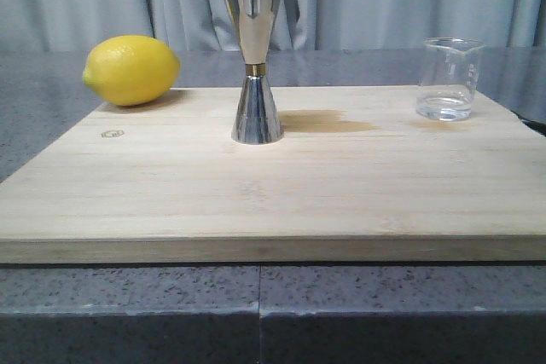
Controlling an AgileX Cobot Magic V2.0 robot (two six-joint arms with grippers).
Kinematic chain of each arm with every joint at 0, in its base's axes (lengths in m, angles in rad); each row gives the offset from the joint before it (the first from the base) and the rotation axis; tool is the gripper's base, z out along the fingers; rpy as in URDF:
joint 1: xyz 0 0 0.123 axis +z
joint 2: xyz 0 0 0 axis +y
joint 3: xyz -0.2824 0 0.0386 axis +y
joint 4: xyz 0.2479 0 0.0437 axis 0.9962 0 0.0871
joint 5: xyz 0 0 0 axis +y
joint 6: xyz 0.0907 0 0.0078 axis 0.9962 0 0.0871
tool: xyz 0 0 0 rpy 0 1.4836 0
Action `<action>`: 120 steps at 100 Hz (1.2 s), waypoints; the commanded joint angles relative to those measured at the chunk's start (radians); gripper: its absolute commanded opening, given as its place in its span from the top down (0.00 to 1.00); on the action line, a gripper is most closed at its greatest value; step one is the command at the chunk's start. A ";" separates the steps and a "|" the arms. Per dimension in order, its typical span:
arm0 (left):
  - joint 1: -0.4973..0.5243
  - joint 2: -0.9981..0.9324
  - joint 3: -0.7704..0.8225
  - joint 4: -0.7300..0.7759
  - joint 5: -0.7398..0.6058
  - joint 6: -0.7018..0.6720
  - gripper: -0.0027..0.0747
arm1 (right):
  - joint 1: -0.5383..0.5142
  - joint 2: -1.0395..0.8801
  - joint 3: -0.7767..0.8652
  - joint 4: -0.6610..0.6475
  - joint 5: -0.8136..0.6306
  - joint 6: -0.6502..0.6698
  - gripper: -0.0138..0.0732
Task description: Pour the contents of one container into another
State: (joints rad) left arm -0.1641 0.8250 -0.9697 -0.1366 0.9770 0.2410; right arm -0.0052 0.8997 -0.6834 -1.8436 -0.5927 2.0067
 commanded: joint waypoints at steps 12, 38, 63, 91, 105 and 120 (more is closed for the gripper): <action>0.002 -0.009 -0.044 0.137 0.034 -0.142 0.26 | -0.006 -0.014 -0.027 -0.016 0.021 0.003 0.13; 0.002 -0.009 -0.044 0.137 0.020 -0.142 0.26 | -0.006 -0.014 -0.027 -0.016 0.015 0.003 0.13; 0.002 -0.009 -0.044 0.137 0.018 -0.142 0.35 | -0.006 -0.014 -0.027 -0.016 0.015 0.003 0.17; 0.002 -0.009 -0.044 0.137 0.018 -0.142 0.72 | -0.006 -0.014 -0.027 -0.016 0.015 0.003 0.69; 0.002 -0.009 -0.044 0.137 0.018 -0.142 0.90 | -0.006 -0.014 -0.027 -0.016 0.015 0.003 0.89; 0.002 -0.009 -0.044 0.137 0.016 -0.142 0.99 | -0.006 -0.014 -0.027 -0.016 0.021 0.003 0.92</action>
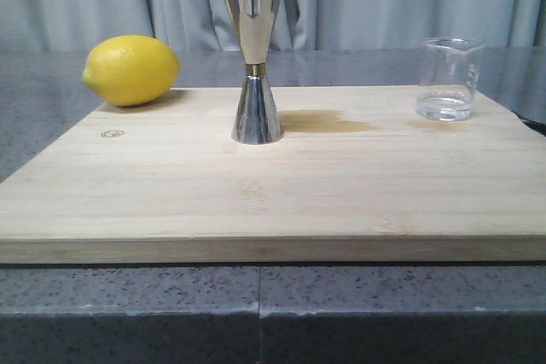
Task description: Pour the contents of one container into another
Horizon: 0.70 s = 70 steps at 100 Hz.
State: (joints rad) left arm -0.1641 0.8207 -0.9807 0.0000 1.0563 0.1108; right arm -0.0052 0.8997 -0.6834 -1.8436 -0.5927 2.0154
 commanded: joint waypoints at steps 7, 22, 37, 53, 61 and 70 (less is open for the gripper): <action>0.002 -0.005 -0.033 0.000 -0.066 -0.012 0.99 | -0.006 -0.014 -0.027 -0.016 0.039 -0.006 0.92; 0.002 -0.005 -0.033 0.000 -0.066 -0.012 0.99 | -0.006 -0.012 -0.027 -0.016 0.040 -0.006 0.92; 0.002 -0.005 -0.033 0.000 -0.066 -0.012 0.99 | -0.006 -0.012 -0.027 -0.016 0.042 -0.006 0.92; 0.002 -0.005 -0.033 0.000 -0.066 -0.012 0.99 | -0.006 -0.012 -0.027 -0.016 0.042 -0.006 0.92; 0.002 -0.005 -0.030 0.000 -0.066 -0.012 0.99 | -0.006 -0.012 -0.027 -0.016 0.043 -0.006 0.92; 0.002 -0.043 0.020 -0.028 -0.137 -0.012 0.99 | -0.006 -0.012 -0.027 -0.016 0.043 -0.006 0.92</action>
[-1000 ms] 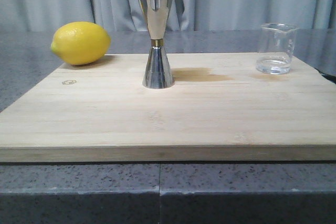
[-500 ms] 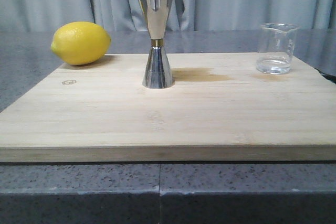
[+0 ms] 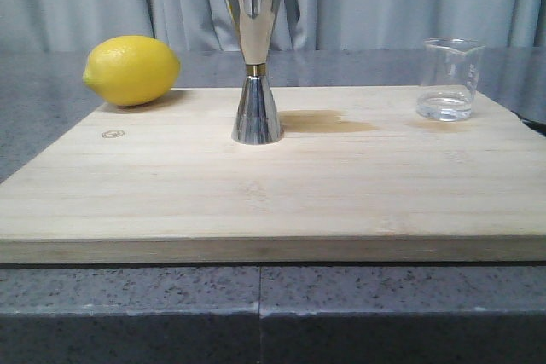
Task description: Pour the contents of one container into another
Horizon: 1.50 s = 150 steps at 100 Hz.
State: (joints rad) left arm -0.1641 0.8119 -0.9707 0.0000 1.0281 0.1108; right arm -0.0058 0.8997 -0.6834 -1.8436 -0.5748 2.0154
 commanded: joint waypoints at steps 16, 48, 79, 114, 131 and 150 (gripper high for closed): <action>0.061 -0.220 0.219 -0.046 -0.374 0.013 0.99 | -0.006 -0.012 -0.027 -0.016 0.029 -0.006 0.92; 0.170 -0.678 0.716 -0.047 -0.753 0.013 0.99 | -0.006 -0.012 -0.027 -0.016 0.030 -0.006 0.92; 0.168 -0.838 0.960 -0.047 -0.972 0.002 0.99 | -0.006 -0.012 -0.027 -0.016 0.030 -0.006 0.92; 0.154 -0.838 1.003 -0.052 -1.078 -0.001 0.99 | -0.006 -0.012 -0.027 -0.016 0.035 -0.006 0.92; 0.154 -0.838 1.003 -0.052 -1.078 -0.001 0.99 | -0.006 -0.012 -0.027 -0.016 0.035 -0.006 0.92; 0.154 -0.838 1.003 -0.052 -1.078 -0.001 0.99 | -0.006 -0.012 -0.027 -0.016 0.035 -0.006 0.92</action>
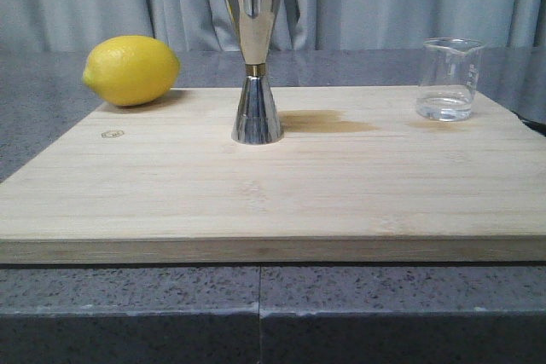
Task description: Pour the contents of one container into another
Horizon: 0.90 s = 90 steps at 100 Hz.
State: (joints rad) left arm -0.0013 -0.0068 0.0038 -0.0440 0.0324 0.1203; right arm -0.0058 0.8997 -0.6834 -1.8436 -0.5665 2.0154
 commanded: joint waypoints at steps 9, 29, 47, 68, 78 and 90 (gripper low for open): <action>-0.009 -0.019 0.029 -0.008 -0.082 -0.011 0.99 | -0.006 -0.012 -0.027 -0.016 0.026 -0.006 0.92; -0.009 -0.019 0.029 -0.008 -0.082 -0.011 0.99 | 0.002 -0.056 -0.007 -0.016 0.072 -0.008 0.92; -0.006 -0.019 0.029 -0.008 -0.082 -0.011 0.99 | -0.007 -0.328 0.130 -0.016 0.301 -0.027 0.92; -0.004 -0.019 0.029 -0.008 -0.082 -0.011 0.99 | -0.009 -0.652 0.274 -0.016 0.380 -0.027 0.92; -0.004 -0.019 0.029 -0.008 -0.082 -0.011 0.99 | -0.009 -0.746 0.324 0.017 0.391 -0.027 0.92; -0.004 -0.019 0.029 -0.008 -0.082 -0.011 0.99 | -0.009 -0.824 0.420 0.417 0.417 -0.454 0.92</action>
State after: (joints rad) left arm -0.0013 -0.0068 0.0038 -0.0440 0.0324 0.1196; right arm -0.0095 0.1136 -0.3061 -1.7256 -0.2054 1.8766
